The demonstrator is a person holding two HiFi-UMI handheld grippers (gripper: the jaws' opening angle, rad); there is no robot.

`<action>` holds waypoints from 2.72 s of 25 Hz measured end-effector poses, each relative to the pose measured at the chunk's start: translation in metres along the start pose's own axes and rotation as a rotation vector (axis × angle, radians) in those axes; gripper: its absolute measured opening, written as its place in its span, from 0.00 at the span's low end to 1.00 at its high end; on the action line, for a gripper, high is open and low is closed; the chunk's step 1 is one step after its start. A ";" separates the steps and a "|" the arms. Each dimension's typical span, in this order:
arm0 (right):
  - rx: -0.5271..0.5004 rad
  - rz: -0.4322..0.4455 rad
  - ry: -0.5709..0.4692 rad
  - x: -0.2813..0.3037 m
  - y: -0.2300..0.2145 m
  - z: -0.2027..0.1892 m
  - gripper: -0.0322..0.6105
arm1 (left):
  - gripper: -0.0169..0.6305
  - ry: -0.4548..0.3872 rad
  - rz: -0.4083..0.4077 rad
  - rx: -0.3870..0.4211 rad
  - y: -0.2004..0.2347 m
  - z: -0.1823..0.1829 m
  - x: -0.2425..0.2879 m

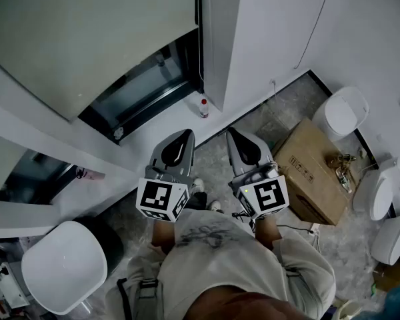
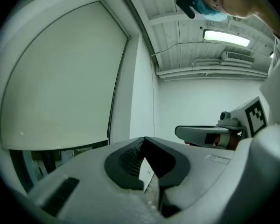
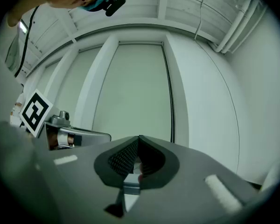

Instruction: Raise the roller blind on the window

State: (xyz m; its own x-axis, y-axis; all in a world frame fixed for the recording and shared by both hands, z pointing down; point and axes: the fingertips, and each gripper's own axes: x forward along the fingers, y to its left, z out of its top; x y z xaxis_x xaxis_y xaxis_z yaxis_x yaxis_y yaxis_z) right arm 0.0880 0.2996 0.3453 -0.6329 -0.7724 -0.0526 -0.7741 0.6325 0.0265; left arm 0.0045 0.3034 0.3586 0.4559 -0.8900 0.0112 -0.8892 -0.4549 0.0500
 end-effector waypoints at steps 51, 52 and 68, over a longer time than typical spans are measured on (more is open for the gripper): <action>-0.037 -0.099 0.017 0.226 -0.129 -0.021 0.07 | 0.03 0.021 -0.066 -0.042 0.163 -0.002 0.210; -0.036 -0.095 0.024 0.230 -0.134 -0.023 0.06 | 0.03 0.021 -0.062 -0.042 0.165 -0.002 0.216; -0.034 -0.019 0.014 0.277 -0.204 -0.022 0.07 | 0.03 0.029 0.024 -0.034 0.176 0.007 0.294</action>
State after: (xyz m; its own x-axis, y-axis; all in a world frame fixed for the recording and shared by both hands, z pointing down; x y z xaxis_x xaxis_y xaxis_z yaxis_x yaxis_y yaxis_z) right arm 0.0706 -0.0451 0.3472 -0.6184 -0.7848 -0.0396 -0.7855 0.6159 0.0596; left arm -0.0183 -0.0391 0.3640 0.4360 -0.8990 0.0416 -0.8982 -0.4318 0.0829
